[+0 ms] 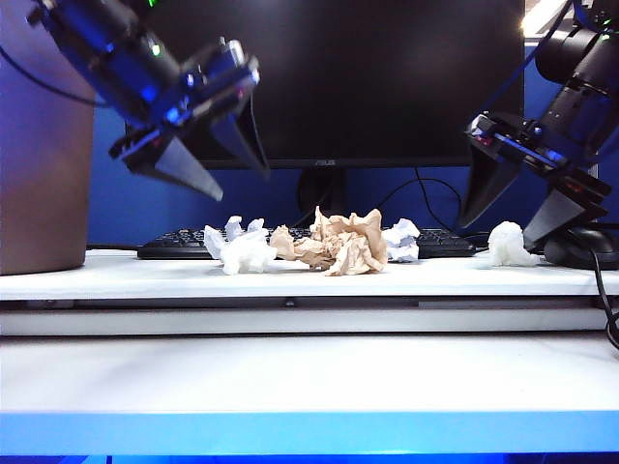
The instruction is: Pick up all paper balls from the table and place them in the pink trash can.
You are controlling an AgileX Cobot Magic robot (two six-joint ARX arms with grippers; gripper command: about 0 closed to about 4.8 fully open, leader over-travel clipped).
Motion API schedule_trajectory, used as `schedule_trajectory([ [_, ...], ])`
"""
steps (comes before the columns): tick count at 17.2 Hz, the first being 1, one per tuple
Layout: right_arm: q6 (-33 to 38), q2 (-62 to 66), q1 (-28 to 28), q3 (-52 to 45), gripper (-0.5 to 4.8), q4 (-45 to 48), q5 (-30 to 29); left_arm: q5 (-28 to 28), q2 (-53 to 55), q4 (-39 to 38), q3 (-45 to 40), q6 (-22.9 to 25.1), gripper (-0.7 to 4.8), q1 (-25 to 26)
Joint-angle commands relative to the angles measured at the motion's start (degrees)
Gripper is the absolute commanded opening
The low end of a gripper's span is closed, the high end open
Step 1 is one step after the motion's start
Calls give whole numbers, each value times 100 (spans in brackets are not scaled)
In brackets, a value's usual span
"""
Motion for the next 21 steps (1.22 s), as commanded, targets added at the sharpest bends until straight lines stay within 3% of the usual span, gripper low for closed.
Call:
schedule_trajectory([
  [1, 35, 48, 44, 13, 427, 201, -17, -275, 90, -44, 15, 39, 350, 4],
  [4, 50, 81, 92, 13, 424, 393, 15, -828, 101, -20, 15, 37, 350, 4],
  [7, 59, 133, 125, 13, 283, 560, 98, -1176, 101, 138, 15, 140, 350, 7],
  [10, 59, 144, 131, 13, 269, 568, 125, -1484, 127, 173, 15, 149, 350, 7],
  [12, 57, 144, 131, 13, 176, 614, 138, -1687, 203, 190, 13, 149, 350, 7],
  [13, 57, 144, 131, 13, 105, 632, 138, -1707, 275, 243, 13, 149, 350, 7],
  [16, 59, 144, 131, 13, 3, 621, 109, -1641, 514, 457, 13, 151, 350, 4],
  [21, 151, 144, 133, 13, -5, 592, 20, -1644, 1023, 984, 13, 164, 350, 7],
])
